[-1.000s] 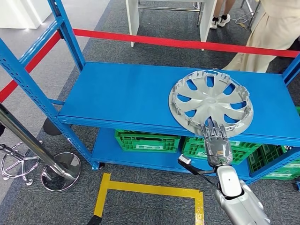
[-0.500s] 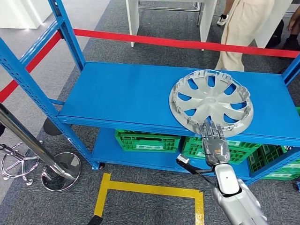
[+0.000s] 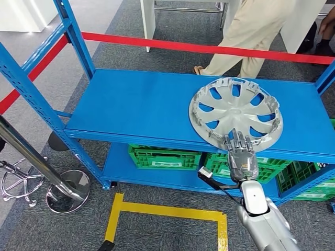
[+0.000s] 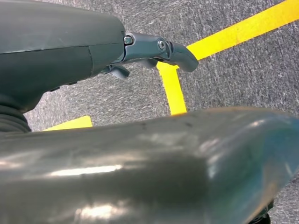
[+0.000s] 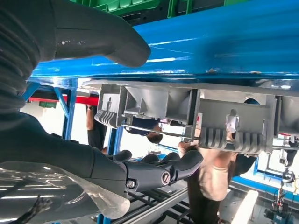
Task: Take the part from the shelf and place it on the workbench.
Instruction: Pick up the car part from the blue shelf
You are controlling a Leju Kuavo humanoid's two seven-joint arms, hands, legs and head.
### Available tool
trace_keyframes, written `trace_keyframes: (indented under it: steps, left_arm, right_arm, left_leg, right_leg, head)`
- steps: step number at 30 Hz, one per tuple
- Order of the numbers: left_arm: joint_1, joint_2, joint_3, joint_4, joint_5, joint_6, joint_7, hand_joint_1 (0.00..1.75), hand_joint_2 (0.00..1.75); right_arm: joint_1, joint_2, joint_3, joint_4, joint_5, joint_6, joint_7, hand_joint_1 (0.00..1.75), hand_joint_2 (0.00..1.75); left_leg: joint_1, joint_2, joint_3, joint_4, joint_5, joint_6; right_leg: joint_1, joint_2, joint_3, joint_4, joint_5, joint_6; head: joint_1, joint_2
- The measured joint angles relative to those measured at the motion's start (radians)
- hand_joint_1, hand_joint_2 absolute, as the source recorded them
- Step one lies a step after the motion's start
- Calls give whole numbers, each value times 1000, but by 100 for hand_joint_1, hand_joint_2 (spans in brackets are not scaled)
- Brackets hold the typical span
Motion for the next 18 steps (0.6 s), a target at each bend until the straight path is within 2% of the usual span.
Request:
trace_keyframes:
  steps: [12,18]
  left_arm:
    - [0,0,2,0,-3,0,0,0,0]
    - [0,-1,3,0,-4,-5,0,0,0]
  right_arm:
    - [1,8,-21,0,0,-8,-15,0,175]
    - [1,14,-39,1,0,22,-34,0,175]
  left_leg:
    - [0,0,0,0,0,0]
    - [0,0,0,0,0,0]
  right_leg:
    - [0,0,0,0,0,0]
    - [0,0,0,0,0,0]
  head:
    - [0,0]
    - [0,0]
